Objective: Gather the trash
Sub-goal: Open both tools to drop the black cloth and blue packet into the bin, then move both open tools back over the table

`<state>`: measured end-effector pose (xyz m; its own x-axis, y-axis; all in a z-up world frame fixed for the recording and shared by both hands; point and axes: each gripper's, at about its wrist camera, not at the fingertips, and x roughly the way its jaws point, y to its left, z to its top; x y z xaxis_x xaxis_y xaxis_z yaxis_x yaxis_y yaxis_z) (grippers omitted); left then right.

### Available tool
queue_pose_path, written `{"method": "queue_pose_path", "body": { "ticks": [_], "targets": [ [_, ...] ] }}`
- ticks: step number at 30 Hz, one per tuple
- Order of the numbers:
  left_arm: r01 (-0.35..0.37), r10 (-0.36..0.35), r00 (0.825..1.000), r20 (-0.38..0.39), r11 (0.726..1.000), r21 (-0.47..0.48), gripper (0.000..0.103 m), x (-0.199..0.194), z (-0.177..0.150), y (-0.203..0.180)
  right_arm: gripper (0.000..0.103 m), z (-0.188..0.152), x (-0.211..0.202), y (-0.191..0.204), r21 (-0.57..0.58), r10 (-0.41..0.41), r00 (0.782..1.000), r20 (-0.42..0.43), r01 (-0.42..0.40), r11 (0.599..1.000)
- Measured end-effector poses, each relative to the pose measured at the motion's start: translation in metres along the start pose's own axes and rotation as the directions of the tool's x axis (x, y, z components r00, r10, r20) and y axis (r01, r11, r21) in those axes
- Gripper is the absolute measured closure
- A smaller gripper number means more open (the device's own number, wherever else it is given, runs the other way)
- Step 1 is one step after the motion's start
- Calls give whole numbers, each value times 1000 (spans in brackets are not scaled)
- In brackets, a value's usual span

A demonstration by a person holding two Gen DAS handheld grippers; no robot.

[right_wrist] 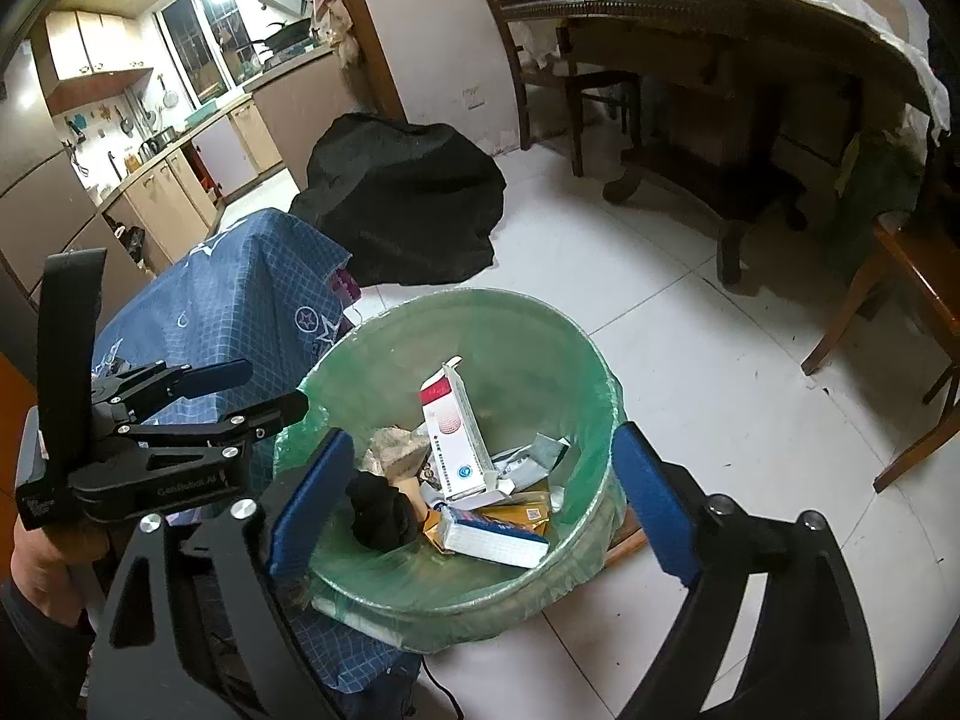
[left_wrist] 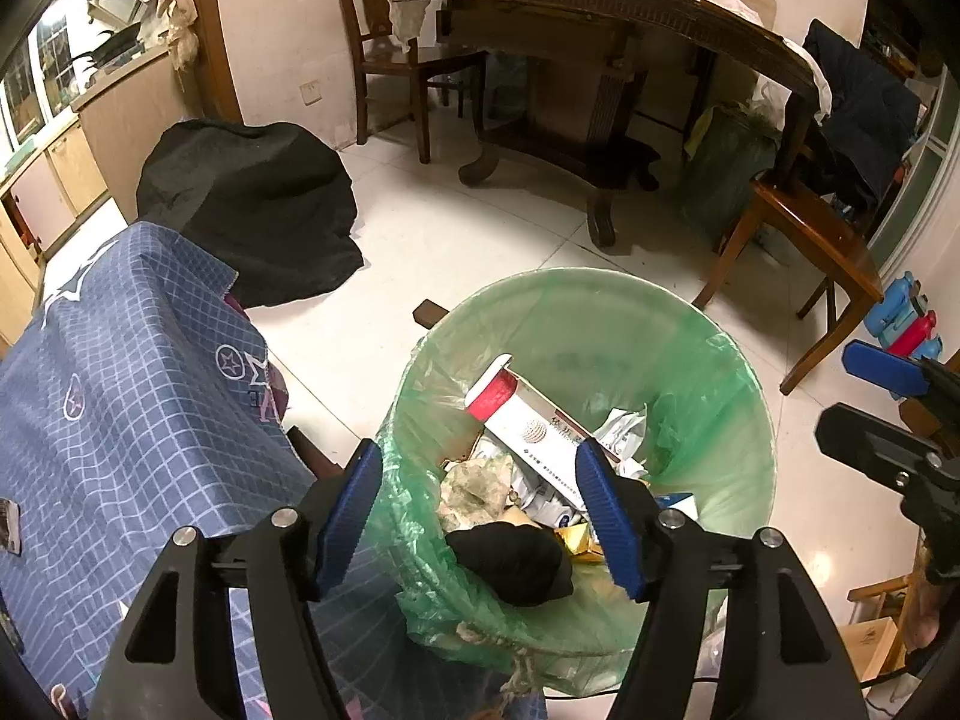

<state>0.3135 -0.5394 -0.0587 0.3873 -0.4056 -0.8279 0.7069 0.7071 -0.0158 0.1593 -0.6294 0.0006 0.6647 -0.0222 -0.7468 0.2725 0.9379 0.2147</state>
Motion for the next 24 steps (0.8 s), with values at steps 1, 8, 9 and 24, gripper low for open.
{"method": "queue_pose_path", "body": {
  "ticks": [1,8,9,24],
  "targets": [
    [-1,1,1000,1,1000,0,35,-2,-1,0,16,-2,-3,2,1,0,1000,7,0,1000],
    [-16,15,999,30,1000,27,28,-34,-30,13,11,-31,-36,25,-14,42,993,112,-41,999],
    [-23,22,999,34,999,34,27,-41,-42,19,10,-37,-39,31,-26,47,992,119,-44,999],
    [-108,130,987,95,973,-204,25,-157,-185,163,10,-126,-39,132,-132,199,978,71,-188,973]
  ]
}}
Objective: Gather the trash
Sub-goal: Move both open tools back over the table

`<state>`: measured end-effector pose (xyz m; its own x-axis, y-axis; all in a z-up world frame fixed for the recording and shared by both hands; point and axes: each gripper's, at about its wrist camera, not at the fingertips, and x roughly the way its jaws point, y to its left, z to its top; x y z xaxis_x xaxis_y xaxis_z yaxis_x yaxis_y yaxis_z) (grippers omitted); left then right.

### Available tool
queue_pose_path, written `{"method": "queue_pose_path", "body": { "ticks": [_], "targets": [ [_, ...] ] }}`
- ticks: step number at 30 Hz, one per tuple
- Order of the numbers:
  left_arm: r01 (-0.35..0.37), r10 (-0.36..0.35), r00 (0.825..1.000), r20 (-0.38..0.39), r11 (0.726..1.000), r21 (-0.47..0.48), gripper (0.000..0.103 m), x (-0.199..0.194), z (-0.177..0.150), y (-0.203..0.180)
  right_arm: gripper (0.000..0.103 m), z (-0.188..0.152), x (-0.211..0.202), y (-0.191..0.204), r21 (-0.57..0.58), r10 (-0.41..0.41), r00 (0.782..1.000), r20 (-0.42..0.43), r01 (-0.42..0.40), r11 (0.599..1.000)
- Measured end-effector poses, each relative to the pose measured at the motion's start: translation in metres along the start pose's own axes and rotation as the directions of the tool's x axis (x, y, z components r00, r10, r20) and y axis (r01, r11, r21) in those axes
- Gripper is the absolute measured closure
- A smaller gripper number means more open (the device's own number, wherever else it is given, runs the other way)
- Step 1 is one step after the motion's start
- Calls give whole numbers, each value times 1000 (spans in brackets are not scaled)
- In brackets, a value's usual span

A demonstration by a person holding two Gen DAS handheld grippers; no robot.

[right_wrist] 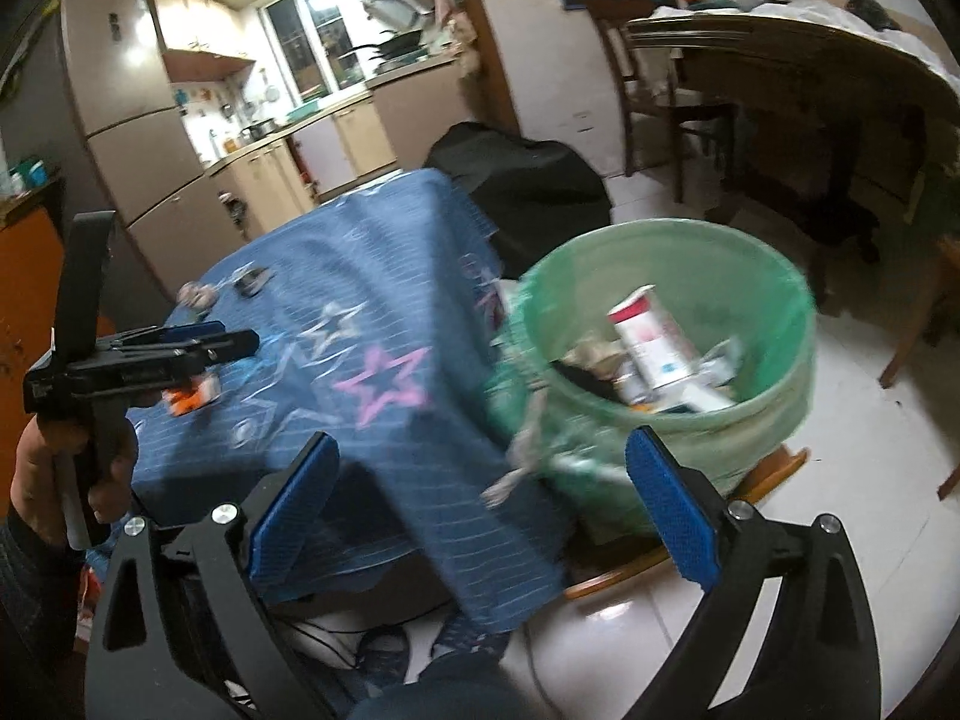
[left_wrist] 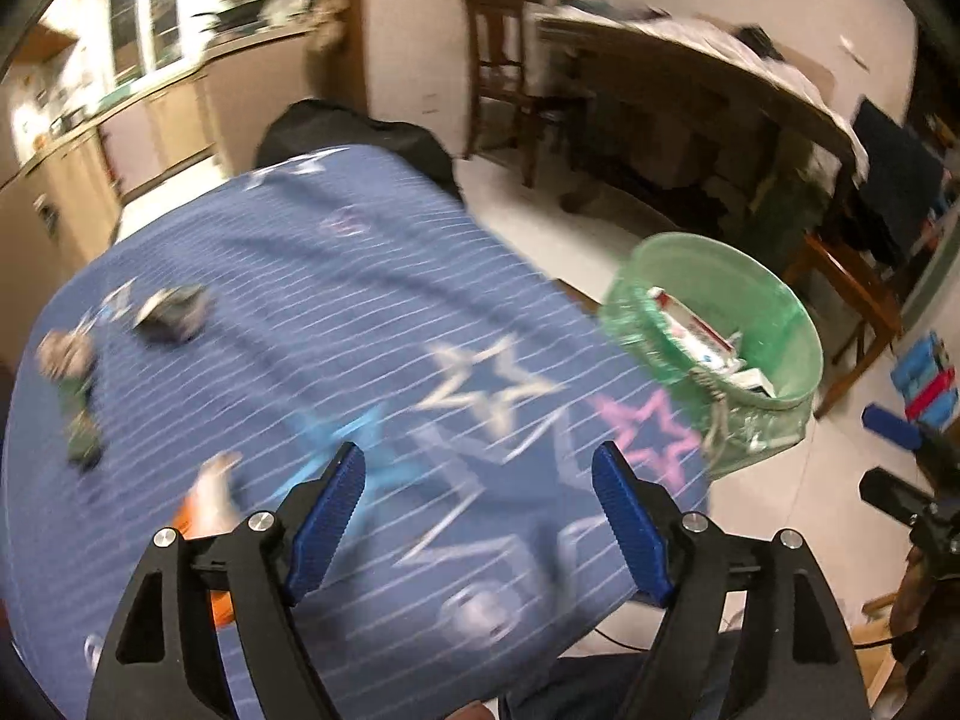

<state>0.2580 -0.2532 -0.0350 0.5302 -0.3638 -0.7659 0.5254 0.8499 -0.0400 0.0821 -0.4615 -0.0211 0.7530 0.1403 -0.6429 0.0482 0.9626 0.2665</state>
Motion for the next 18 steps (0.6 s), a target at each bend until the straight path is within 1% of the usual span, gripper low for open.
{"method": "queue_pose_path", "body": {
  "ticks": [3,6,8,9,10,11,14,16,17,18],
  "targets": [
    [-36,37,999,20,997,-71,25,-22,-19,43,10,-3,4,27,-41,33,999,-12,-34,999],
    [-81,88,996,33,982,-170,25,-43,-37,90,10,-6,8,54,-99,58,998,-21,-60,993],
    [-120,132,991,37,966,-229,25,-54,-47,120,10,-5,14,72,-133,80,996,-31,-84,988],
    [-154,168,985,34,952,-266,25,-61,-53,139,10,-5,18,81,-143,96,995,-40,-101,985],
    [-172,189,982,28,938,-302,25,-66,-59,155,10,-4,20,86,-148,103,994,-44,-109,983],
    [-183,202,979,21,923,-339,25,-71,-66,172,10,-4,25,98,-164,120,991,-53,-127,978],
    [-218,241,970,10,894,-392,24,-82,-75,204,10,-4,40,131,-212,161,984,-80,-175,961],
    [-229,252,968,5,884,-407,24,-85,-78,220,10,-4,47,154,-262,193,977,-95,-211,942],
    [-233,256,967,1,881,-411,24,-87,-80,227,10,-3,51,171,-324,207,973,-102,-229,918],
    [-233,256,967,-1,879,-415,24,-88,-81,232,10,-2,55,192,-414,222,968,-114,-249,876]
  ]
}}
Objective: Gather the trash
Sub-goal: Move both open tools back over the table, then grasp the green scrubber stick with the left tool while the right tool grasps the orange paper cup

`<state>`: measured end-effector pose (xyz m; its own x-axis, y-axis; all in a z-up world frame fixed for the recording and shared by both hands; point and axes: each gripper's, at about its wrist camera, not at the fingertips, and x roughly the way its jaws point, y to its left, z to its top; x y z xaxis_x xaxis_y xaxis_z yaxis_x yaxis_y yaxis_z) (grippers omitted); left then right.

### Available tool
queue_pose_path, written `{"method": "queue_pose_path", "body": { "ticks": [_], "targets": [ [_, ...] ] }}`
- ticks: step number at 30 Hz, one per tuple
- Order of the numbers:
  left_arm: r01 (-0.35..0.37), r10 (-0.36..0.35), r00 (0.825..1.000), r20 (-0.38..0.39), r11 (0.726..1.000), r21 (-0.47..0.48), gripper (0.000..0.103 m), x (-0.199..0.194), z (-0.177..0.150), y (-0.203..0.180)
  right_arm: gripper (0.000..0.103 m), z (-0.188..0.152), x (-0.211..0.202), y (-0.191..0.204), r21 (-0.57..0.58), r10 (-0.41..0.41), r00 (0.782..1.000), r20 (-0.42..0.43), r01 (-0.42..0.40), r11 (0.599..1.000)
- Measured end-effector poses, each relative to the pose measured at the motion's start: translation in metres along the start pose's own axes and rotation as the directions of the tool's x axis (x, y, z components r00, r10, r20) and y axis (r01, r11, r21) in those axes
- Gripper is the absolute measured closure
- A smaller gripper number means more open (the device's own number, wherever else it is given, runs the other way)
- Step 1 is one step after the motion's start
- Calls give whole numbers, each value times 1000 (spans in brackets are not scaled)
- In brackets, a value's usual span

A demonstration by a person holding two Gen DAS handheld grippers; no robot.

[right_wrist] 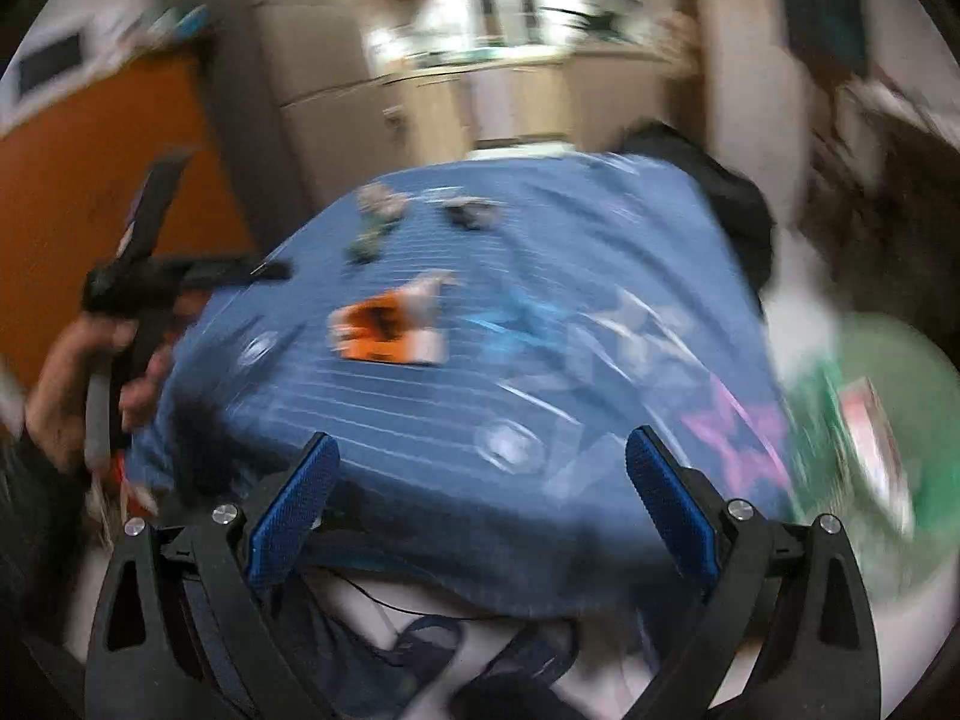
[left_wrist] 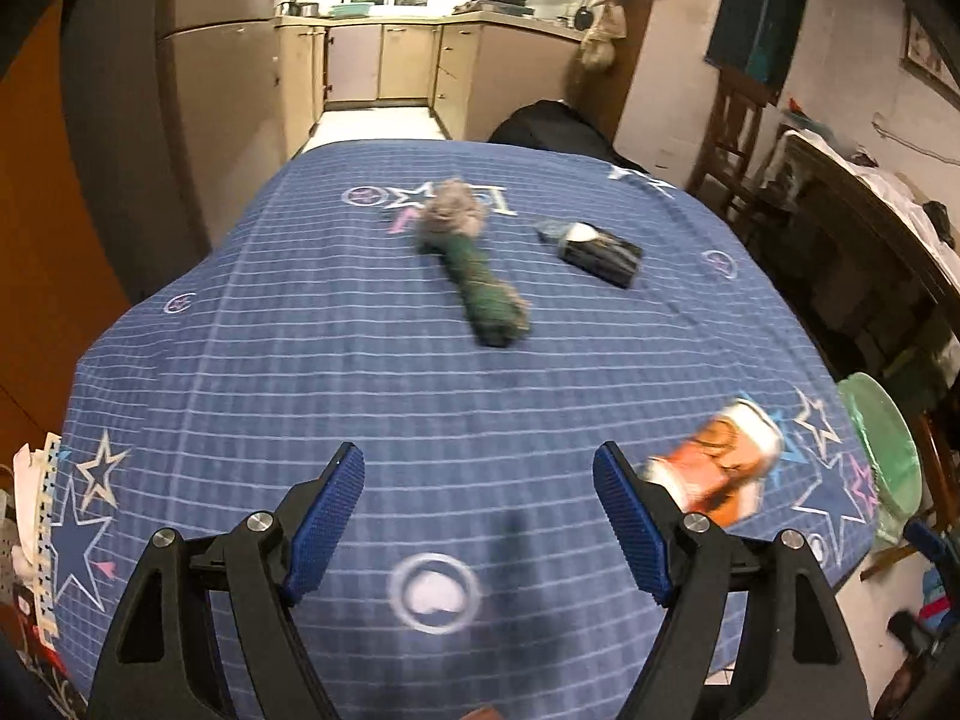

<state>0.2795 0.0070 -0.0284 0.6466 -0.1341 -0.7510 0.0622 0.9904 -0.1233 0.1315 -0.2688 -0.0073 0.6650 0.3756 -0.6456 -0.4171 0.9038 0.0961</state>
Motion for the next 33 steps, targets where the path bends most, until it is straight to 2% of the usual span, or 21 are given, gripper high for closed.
{"method": "queue_pose_path", "body": {
  "ticks": [2,4,7,10,13,15,19,21,23,26,28,29,30,32,33],
  "targets": [
    [19,-19,1000,-11,1000,-8,24,2,4,11,10,15,17,23,-155,58,998,-36,-63,986],
    [37,-37,999,-20,999,-3,23,4,8,15,10,28,33,39,-285,89,993,-80,-108,952],
    [82,-82,996,-41,997,-1,22,10,15,19,10,54,65,55,-463,83,982,-168,-153,873],
    [94,-94,993,-71,996,-5,22,24,26,20,10,74,92,61,-566,47,973,-227,-171,807],
    [116,-117,989,-90,993,-16,22,36,38,19,10,93,123,67,-651,26,943,-331,-249,717],
    [134,-137,985,-102,990,-31,22,46,47,17,10,94,141,71,-686,6,922,-387,-292,666],
    [129,-138,983,-119,989,-79,21,73,61,13,8,86,177,78,-711,-32,879,-475,-362,603],
    [116,-129,985,-117,987,-107,21,86,69,12,7,89,183,77,-696,-4,880,-476,-374,613],
    [93,-108,987,-122,988,-122,21,100,76,10,9,91,186,74,-666,23,869,-494,-396,633],
    [40,-53,991,-124,993,-107,21,114,81,6,24,93,185,68,-601,80,849,-522,-432,673],
    [12,-23,993,-112,995,-98,21,116,82,3,36,90,179,66,-586,92,856,-509,-423,691],
    [1,-11,994,-106,995,-95,22,117,82,0,39,89,177,66,-585,91,858,-505,-418,695],
    [-8,-1,995,-99,996,-92,24,117,82,-1,45,88,175,66,-584,92,861,-500,-414,698],
    [-37,30,996,-86,997,-74,38,114,78,-4,53,84,169,69,-585,92,869,-486,-402,704],
    [-41,35,996,-83,997,-69,42,114,77,-5,56,83,169,71,-586,90,872,-481,-396,707]
  ]
}}
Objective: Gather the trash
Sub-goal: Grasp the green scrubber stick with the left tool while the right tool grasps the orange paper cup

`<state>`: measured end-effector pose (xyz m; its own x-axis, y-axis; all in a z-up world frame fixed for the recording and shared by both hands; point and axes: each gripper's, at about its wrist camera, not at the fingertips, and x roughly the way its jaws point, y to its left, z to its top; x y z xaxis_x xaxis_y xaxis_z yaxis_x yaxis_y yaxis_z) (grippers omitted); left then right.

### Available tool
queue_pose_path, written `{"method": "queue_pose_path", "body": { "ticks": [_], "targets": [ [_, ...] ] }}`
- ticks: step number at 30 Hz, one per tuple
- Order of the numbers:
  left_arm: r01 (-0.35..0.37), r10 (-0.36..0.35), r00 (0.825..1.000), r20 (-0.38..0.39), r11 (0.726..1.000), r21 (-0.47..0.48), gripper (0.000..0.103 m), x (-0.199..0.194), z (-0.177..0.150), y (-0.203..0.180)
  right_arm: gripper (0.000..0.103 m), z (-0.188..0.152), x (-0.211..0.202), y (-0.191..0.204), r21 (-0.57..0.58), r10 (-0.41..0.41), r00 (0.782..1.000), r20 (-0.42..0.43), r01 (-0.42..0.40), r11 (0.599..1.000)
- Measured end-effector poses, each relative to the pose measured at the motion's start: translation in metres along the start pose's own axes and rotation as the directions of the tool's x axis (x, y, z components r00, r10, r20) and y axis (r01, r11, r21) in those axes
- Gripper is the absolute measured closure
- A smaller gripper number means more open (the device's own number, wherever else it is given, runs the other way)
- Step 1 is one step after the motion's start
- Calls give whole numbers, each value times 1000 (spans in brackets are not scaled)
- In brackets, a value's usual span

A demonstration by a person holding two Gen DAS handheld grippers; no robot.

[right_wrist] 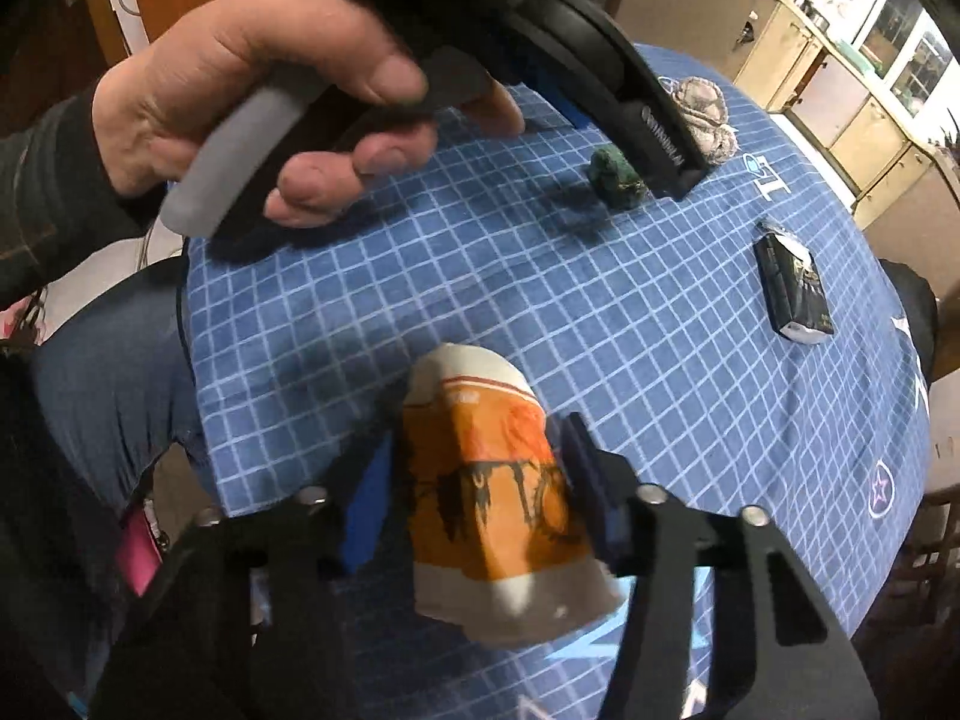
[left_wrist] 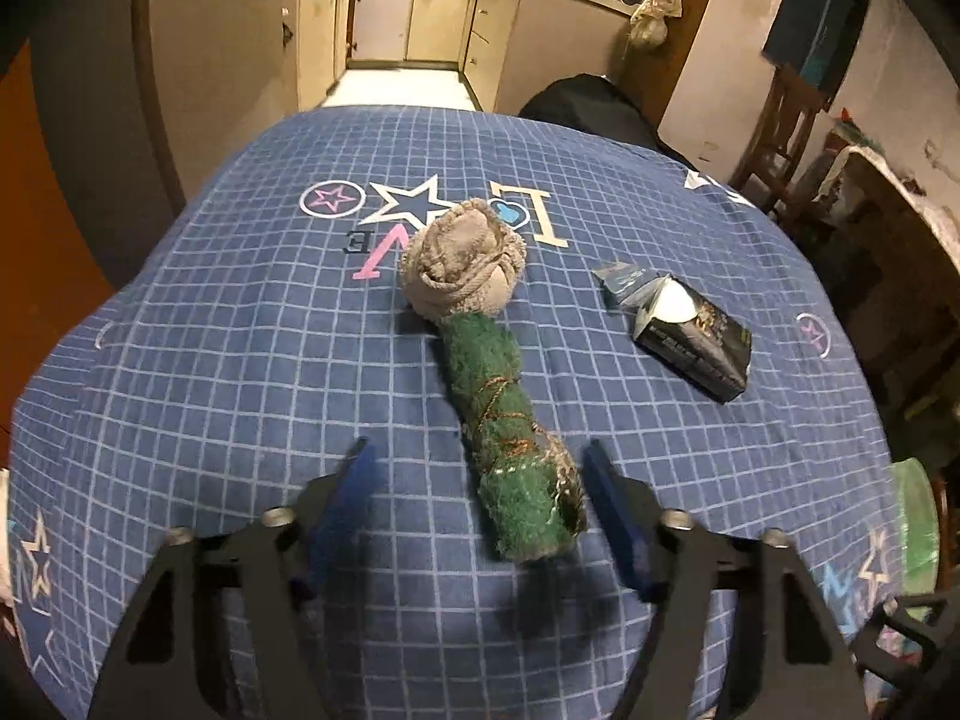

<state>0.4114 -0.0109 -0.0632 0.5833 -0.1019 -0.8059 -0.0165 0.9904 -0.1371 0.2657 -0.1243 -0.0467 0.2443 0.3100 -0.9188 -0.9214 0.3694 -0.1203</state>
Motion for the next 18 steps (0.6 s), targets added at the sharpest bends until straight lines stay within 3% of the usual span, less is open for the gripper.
{"method": "queue_pose_path", "body": {
  "ticks": [5,13,18],
  "targets": [
    [40,-40,999,-15,999,1,79,-4,-5,0,60,-9,-5,12,49,-21,1000,22,20,999],
    [69,-69,998,9,997,30,82,-31,-41,4,62,-39,-26,13,249,-73,990,122,41,968],
    [64,-66,997,50,997,48,82,-53,-61,-1,62,-65,-52,3,459,-172,961,219,54,887]
  ]
}}
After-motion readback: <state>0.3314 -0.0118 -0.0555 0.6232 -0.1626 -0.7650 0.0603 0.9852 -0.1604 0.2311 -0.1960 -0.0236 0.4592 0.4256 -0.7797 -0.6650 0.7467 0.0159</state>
